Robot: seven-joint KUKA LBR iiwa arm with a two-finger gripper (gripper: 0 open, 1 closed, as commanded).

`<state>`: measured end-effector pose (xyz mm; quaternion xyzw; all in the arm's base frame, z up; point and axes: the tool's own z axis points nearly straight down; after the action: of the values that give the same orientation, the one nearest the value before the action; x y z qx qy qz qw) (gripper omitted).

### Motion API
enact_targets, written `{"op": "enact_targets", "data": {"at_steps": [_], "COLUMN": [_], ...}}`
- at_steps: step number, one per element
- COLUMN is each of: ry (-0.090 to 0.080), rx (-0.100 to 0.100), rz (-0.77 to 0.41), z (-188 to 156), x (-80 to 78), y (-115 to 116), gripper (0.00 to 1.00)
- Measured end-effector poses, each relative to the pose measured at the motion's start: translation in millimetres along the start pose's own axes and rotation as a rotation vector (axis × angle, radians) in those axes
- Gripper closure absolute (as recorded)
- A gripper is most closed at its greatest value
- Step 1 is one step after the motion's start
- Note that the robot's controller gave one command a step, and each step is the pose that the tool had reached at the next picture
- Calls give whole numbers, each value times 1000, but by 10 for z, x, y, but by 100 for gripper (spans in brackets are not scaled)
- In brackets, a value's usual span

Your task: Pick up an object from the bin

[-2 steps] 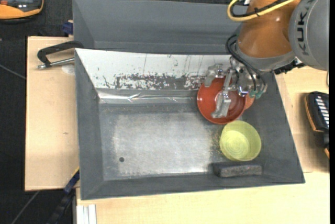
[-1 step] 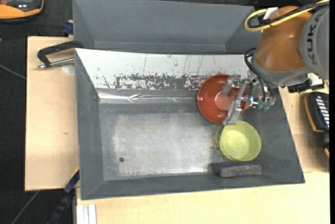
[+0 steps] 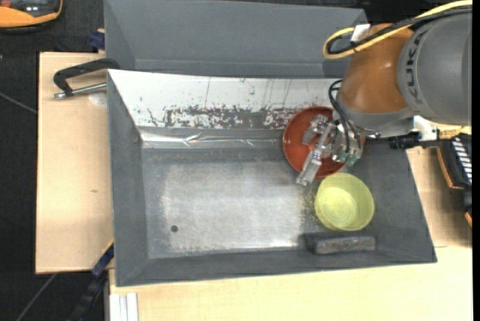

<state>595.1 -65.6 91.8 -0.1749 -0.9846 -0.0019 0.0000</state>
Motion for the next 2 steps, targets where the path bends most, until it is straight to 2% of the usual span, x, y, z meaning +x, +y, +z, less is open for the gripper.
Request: {"op": "enact_targets", "data": {"at_steps": [1, 2], "ry": [-8, -6], "rx": [-2, -4], "rz": [-16, 74], "z": [-258, 215], "x": [-33, -30], "y": [-52, 8], "gripper": [0, 0]}}
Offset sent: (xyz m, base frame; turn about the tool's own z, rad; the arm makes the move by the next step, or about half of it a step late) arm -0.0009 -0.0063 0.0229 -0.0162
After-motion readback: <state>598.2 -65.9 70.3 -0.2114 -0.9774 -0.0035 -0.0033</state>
